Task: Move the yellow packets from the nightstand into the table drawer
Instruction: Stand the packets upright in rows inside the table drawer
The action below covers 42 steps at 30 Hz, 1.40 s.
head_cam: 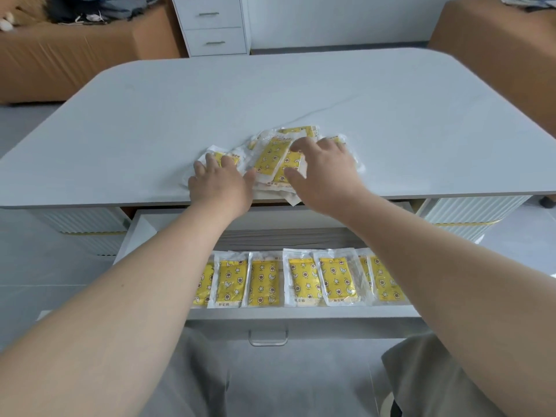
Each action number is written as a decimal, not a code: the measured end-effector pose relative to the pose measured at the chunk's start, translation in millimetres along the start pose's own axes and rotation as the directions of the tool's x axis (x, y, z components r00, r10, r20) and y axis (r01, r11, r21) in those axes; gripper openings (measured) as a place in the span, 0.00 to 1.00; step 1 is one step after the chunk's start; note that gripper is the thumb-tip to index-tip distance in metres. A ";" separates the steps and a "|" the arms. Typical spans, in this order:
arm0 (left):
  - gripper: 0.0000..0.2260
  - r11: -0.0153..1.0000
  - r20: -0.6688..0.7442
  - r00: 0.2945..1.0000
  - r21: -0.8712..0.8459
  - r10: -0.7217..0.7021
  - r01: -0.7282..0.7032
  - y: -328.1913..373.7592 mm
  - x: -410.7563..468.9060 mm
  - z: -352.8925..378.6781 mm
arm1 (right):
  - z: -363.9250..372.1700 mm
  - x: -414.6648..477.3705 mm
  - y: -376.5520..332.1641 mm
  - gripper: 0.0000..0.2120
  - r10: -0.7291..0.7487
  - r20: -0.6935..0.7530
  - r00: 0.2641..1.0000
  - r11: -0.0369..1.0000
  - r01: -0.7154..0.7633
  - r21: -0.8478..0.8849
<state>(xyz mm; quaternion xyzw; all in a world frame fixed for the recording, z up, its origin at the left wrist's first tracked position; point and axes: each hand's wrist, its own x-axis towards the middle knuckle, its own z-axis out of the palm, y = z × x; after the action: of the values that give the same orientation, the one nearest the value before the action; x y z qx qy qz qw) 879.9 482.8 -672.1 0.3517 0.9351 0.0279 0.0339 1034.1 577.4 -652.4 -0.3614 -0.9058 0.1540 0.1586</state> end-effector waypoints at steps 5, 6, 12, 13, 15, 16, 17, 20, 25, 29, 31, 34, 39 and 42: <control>0.24 0.999 0.034 0.999 0.038 0.030 -0.031 -3.7 -1.8 -4.2 | 25.5 5.6 -7.0 0.30 -0.015 0.208 0.978 0.955 0.076 -0.286; 0.20 0.998 0.000 0.999 0.044 0.039 -0.039 -5.0 -2.4 -6.4 | 29.1 6.9 -7.1 0.29 -0.009 0.238 0.971 0.948 0.084 -0.307; 0.23 0.999 -0.049 0.998 0.010 -0.049 0.050 -10.6 -4.2 -10.0 | 31.5 8.2 -17.2 0.25 -0.060 0.189 0.980 0.932 0.123 -0.342; 0.26 0.995 -0.025 0.995 -0.018 -0.093 0.093 -11.0 -3.1 -9.9 | 31.7 7.8 -19.2 0.25 -0.070 0.163 0.984 0.936 0.121 -0.330; 0.30 0.983 0.028 0.984 -0.050 -0.177 0.178 -12.6 -0.9 -10.7 | 33.4 7.5 -21.6 0.25 -0.079 0.107 0.991 0.942 0.110 -0.317; 0.30 0.980 0.045 0.980 -0.042 -0.194 0.196 -13.5 -0.2 -11.3 | 34.8 7.4 -22.0 0.24 -0.078 0.075 0.994 0.946 0.097 -0.308; 0.30 0.981 0.048 0.980 -0.026 -0.193 0.194 -14.5 0.4 -11.7 | 36.3 7.1 -22.1 0.21 -0.073 0.038 0.997 0.954 0.081 -0.288; 0.30 0.990 -0.012 0.990 -0.005 -0.143 0.143 -16.1 -0.3 -13.5 | 39.3 6.7 -23.2 0.12 -0.036 -0.072 0.997 0.988 0.025 -0.155; 0.31 0.985 -0.047 0.989 -0.112 -0.139 0.133 -15.2 -2.7 -14.4 | 38.9 6.2 -27.0 0.21 0.021 -0.100 0.995 0.998 -0.015 0.058; 0.30 0.965 -0.083 0.990 -0.245 -0.114 0.091 -14.9 -4.4 -15.3 | 32.8 5.2 -32.2 0.25 0.022 -0.067 0.997 0.943 0.002 0.332; 0.27 0.935 -0.105 0.989 -0.348 -0.104 0.061 -14.1 -5.4 -16.4 | 30.8 3.6 -34.8 0.24 0.023 -0.051 0.998 0.932 -0.003 0.363; 0.22 0.842 -0.125 0.984 -0.538 -0.129 0.042 -13.4 -6.6 -21.4 | 25.7 1.7 -36.3 0.26 0.038 0.010 0.999 0.926 -0.039 0.377; 0.20 0.667 -0.157 0.968 -0.745 -0.197 0.015 -12.2 -9.8 -27.2 | 14.5 2.1 -35.8 0.27 0.132 0.076 0.988 0.838 -0.152 0.525; 0.17 0.616 -0.222 0.944 -0.788 -0.246 -0.025 -8.6 -15.8 -29.5 | 7.6 2.5 -29.5 0.24 0.259 0.076 0.963 0.712 -0.244 0.659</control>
<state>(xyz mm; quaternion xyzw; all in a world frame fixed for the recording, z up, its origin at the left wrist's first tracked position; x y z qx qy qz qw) 883.7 465.1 -642.6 0.2338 0.8429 0.4830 0.0385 1011.5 557.4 -647.2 -0.4029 -0.7325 0.4812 0.2639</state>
